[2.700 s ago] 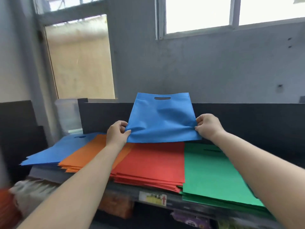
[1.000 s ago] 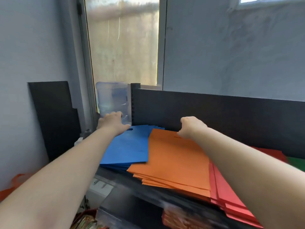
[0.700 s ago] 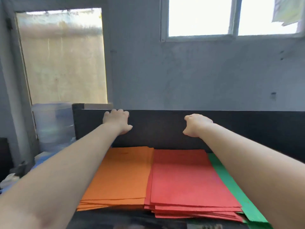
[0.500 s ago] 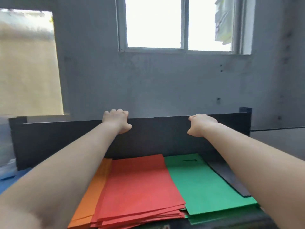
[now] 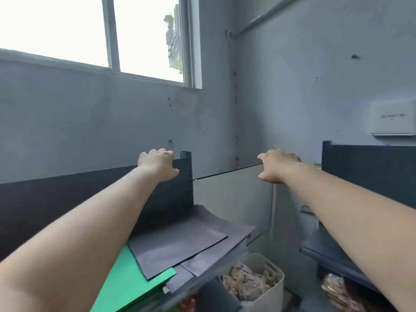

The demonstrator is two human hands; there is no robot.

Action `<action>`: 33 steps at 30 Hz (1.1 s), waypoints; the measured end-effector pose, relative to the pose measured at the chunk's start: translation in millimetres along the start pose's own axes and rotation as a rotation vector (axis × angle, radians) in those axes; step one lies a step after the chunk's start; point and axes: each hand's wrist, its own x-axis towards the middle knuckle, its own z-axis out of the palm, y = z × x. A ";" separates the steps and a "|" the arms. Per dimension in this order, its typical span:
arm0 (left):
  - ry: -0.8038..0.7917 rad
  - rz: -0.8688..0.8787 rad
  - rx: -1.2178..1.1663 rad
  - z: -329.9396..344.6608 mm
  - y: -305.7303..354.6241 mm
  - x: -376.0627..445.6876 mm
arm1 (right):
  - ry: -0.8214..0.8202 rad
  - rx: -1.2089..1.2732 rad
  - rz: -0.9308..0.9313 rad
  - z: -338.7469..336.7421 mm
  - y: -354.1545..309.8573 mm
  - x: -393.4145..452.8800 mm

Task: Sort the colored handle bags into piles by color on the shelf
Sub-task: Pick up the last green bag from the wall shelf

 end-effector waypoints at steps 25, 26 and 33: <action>-0.146 0.765 -0.355 157.4 545.1 175.3 | -0.289 -0.127 0.609 194.3 388.5 61.0; -0.165 0.782 -0.369 165.8 560.1 182.6 | -0.302 -0.118 0.633 204.1 398.2 67.3; -0.325 0.871 -0.407 238.5 654.2 210.0 | -0.445 -0.074 0.756 287.9 449.9 94.2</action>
